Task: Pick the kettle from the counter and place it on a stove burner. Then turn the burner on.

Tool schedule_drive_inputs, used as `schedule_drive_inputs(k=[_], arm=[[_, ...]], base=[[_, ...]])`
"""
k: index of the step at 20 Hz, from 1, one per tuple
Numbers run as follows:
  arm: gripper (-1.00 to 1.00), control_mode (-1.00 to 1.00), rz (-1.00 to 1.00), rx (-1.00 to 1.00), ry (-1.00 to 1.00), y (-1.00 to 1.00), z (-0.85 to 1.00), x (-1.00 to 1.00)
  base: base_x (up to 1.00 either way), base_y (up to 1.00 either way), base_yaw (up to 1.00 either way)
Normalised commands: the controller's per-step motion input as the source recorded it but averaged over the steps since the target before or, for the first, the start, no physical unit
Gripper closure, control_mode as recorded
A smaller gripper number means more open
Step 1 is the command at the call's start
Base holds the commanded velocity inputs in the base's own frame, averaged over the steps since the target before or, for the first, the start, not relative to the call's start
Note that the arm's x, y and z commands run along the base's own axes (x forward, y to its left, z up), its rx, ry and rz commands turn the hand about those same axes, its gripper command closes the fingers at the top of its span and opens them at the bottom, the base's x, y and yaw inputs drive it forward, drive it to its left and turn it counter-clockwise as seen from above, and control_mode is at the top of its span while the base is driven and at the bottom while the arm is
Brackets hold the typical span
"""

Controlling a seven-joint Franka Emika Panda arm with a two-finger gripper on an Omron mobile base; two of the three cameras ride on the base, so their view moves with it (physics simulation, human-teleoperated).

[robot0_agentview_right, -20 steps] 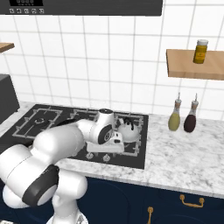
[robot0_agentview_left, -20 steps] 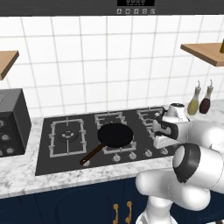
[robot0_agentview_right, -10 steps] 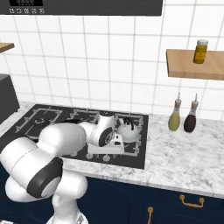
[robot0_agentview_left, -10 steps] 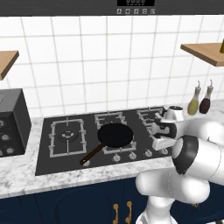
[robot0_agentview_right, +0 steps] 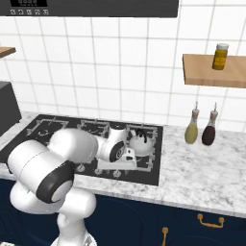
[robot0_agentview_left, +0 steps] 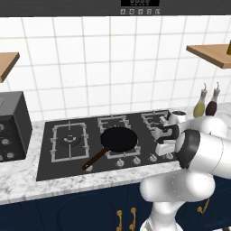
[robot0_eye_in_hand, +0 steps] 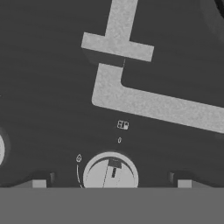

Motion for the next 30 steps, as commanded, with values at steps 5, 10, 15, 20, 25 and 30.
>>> schedule_drive_inputs(k=[5, 10, 15, 20, 25, 30], arm=[[1.00, -1.00, 0.00, 0.00, 0.00, 0.00, -0.17, 0.01], [1.00, -1.00, 0.00, 0.00, 0.00, 0.00, -0.12, 0.00], [1.00, -1.00, 0.00, 0.00, 0.00, 0.00, -0.01, 0.00], [1.00, -1.00, 0.00, 0.00, 0.00, 0.05, -0.10, 0.00], [1.00, -1.00, -0.01, 0.00, 0.00, 0.14, -0.11, 0.00], [1.00, -1.00, 0.08, 0.00, 0.00, 0.00, -0.09, 0.00]], base=[[0.00, 0.00, 0.00], [0.00, 0.00, 0.00], [0.00, 0.00, 0.00], [0.00, 0.00, 0.00], [0.00, 0.00, 0.00], [0.00, 0.00, 0.00]])
